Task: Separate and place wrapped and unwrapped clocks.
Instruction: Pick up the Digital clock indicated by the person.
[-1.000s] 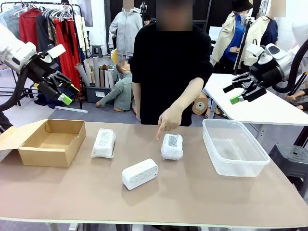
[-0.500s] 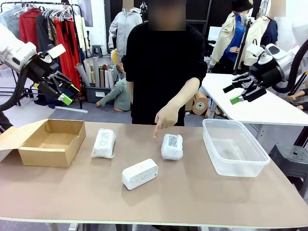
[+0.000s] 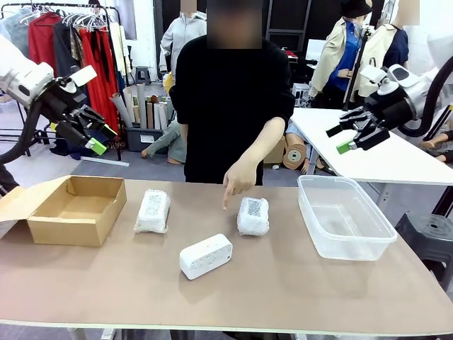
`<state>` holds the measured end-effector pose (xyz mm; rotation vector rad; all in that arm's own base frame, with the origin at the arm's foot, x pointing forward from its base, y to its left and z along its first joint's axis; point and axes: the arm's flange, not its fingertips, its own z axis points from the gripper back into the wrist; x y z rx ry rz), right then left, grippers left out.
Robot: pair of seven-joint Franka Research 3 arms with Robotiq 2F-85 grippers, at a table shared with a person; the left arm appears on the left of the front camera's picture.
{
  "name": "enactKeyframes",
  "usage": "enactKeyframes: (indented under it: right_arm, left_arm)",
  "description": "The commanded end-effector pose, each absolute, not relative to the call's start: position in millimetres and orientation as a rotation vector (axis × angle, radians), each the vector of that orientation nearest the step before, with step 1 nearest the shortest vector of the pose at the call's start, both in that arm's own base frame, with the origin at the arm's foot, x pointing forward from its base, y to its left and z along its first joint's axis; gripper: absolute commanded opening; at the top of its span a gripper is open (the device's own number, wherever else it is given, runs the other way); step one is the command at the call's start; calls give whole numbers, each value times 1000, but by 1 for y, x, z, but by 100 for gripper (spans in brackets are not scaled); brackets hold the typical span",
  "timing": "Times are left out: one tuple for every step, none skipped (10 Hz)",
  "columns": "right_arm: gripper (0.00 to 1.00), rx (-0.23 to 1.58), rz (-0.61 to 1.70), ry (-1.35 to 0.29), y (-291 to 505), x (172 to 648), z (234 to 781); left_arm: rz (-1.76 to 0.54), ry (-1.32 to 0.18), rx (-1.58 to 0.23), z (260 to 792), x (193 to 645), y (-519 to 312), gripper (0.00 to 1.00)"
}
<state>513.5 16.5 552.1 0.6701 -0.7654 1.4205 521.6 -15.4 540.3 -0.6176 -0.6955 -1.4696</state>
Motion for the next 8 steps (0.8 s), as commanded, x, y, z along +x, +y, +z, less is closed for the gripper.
enactKeyframes:
  right_arm:
    - [100,649,1541,-726,48,491,561]
    - [100,648,1599,-699,66,483,568]
    - [100,655,1619,-679,88,472,566]
    - [100,645,1652,-625,108,466,568]
    - [100,585,1658,-581,134,459,562]
    - [100,532,1706,-540,162,453,554]
    - [100,505,1723,-528,186,447,545]
    - [100,455,1741,-530,207,442,534]
  left_arm:
    - [-1467,-701,-615,541,522,-15,100]
    - [-1467,-701,-615,541,522,-15,100]
    - [-1467,-701,-615,541,522,-15,100]
    - [-1467,-701,-615,541,522,-15,100]
    - [-1467,-701,-615,541,522,-15,100]
    - [-1467,-701,-615,541,522,-15,100]
    - [-1467,-701,-615,541,522,-15,100]
    - [-1467,-701,-615,541,522,-15,100]
